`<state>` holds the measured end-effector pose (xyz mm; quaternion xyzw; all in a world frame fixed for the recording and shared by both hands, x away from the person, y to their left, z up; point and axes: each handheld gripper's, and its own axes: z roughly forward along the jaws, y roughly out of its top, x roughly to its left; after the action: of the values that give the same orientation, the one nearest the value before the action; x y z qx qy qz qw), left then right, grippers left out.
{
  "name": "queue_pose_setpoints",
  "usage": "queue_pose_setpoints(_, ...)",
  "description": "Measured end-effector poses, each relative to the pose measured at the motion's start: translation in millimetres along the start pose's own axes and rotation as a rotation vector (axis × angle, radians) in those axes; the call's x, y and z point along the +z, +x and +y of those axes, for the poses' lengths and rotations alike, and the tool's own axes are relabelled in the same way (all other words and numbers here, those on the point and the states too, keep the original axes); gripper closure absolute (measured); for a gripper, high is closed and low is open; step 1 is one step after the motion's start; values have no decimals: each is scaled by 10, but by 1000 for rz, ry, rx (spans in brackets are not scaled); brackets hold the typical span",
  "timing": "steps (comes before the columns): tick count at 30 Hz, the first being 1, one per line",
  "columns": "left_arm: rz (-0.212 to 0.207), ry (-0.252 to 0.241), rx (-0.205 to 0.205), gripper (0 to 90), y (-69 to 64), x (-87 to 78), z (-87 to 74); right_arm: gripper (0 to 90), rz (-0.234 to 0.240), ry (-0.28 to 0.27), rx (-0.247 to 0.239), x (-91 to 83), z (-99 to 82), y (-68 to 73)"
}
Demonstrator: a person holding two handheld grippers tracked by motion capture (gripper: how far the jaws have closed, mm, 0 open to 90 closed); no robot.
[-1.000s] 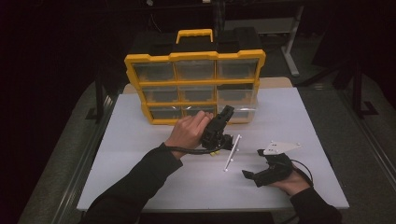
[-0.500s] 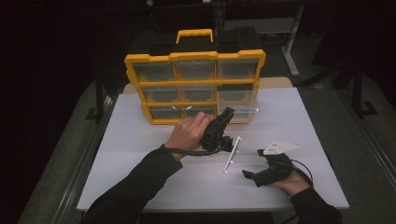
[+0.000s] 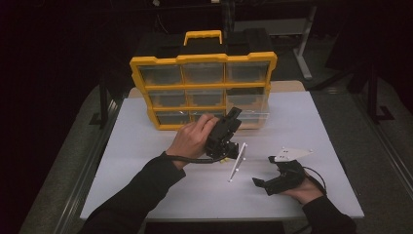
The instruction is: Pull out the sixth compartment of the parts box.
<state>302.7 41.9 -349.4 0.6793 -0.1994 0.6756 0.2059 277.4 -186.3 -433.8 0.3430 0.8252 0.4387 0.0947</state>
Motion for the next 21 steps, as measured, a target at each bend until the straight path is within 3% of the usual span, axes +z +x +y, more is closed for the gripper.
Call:
queue_pose_setpoints(10, 17, 1, 12, 353, -24, -73, -77, 0, 2, 0, 1, -3, -5, 1)
queue_pose_setpoints(21, 17, 20, 15, 300, -118, -163, -218, 0, 2, 3, 1, 4, -4, 0)
